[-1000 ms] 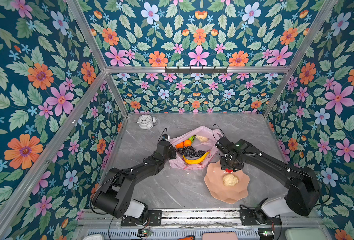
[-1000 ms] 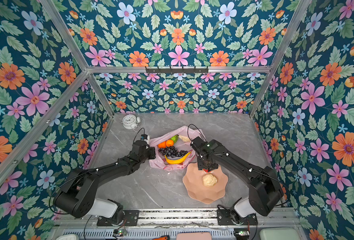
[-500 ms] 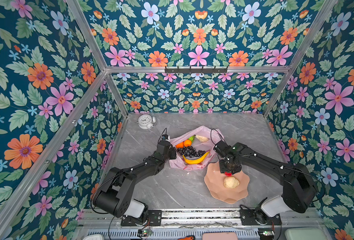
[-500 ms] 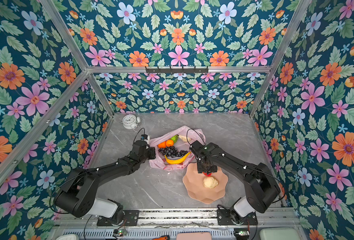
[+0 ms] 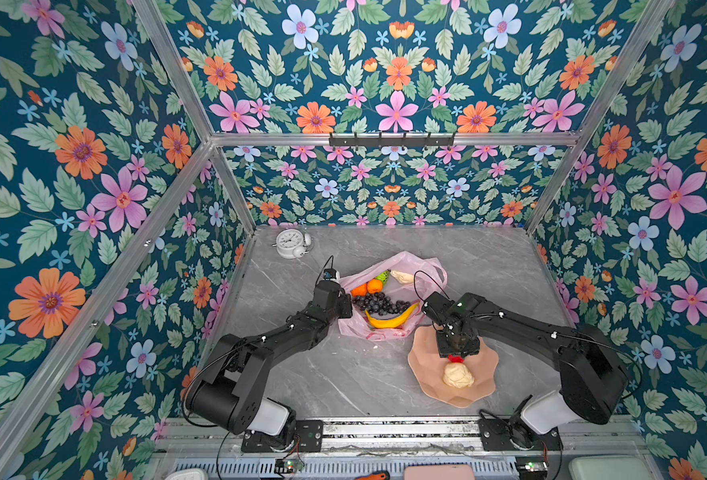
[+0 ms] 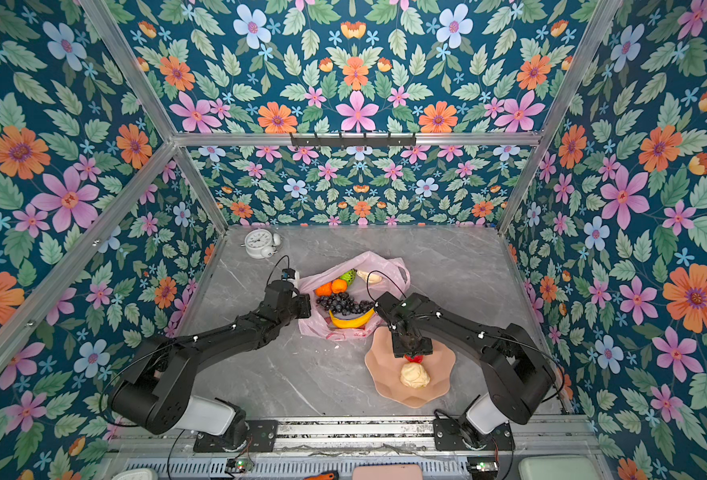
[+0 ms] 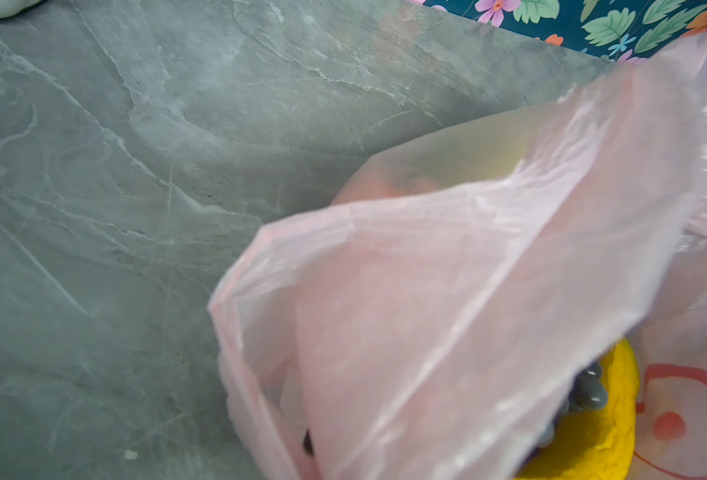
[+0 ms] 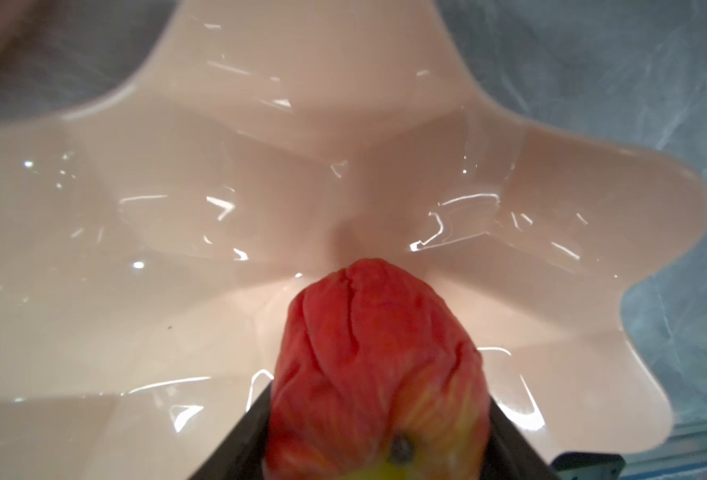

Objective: Take the fake fruits out of the plastic bag
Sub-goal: 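Carry the red apple onto the pink plate and release it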

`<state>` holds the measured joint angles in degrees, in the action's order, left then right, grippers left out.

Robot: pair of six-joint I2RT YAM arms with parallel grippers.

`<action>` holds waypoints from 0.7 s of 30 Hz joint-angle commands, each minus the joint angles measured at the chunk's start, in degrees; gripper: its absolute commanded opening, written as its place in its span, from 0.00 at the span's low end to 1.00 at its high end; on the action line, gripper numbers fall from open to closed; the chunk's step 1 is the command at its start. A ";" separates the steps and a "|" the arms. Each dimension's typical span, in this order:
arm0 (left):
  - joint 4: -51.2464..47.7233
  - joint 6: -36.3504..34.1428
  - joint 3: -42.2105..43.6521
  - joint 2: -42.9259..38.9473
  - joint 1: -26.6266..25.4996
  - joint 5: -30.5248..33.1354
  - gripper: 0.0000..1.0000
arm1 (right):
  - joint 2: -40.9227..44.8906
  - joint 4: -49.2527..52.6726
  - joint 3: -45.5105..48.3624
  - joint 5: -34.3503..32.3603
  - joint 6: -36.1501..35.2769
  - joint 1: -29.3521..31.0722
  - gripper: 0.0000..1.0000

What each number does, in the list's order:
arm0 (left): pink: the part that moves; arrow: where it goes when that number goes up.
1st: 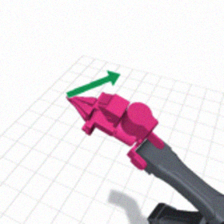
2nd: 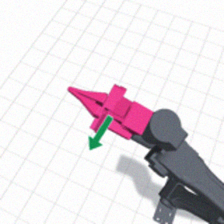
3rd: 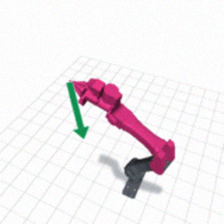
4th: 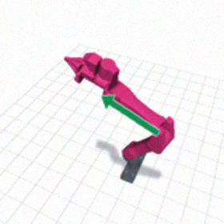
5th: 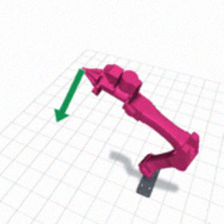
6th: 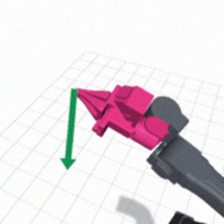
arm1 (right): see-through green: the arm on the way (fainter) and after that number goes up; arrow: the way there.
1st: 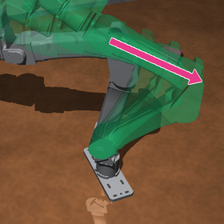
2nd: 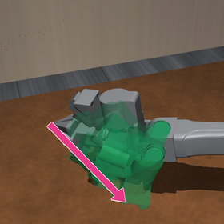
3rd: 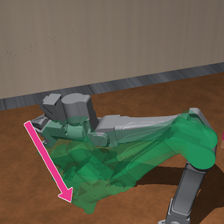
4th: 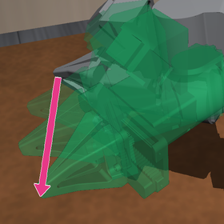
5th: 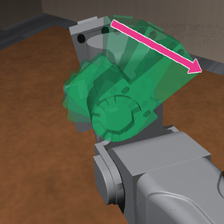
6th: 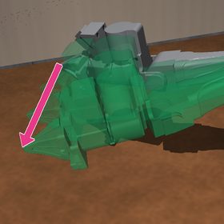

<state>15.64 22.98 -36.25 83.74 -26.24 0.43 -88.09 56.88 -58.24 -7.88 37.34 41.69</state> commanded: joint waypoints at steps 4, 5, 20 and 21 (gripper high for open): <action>0.26 -0.31 -0.45 0.02 0.04 0.14 0.00 | -0.12 1.75 0.58 0.76 1.42 0.99 0.60; 0.27 -0.26 -0.47 0.07 0.05 0.11 0.00 | -0.28 1.74 0.64 0.76 1.50 1.08 0.60; 0.36 -0.31 -0.49 0.59 0.00 -0.16 0.00 | -0.22 1.13 2.39 1.69 2.97 1.17 0.69; 0.42 -0.29 -0.49 0.53 -0.01 -0.16 0.00 | -0.40 1.22 2.33 1.56 3.08 1.23 0.70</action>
<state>15.64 22.98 -36.40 84.18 -26.24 0.36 -88.47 57.32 -55.77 -6.15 39.31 42.87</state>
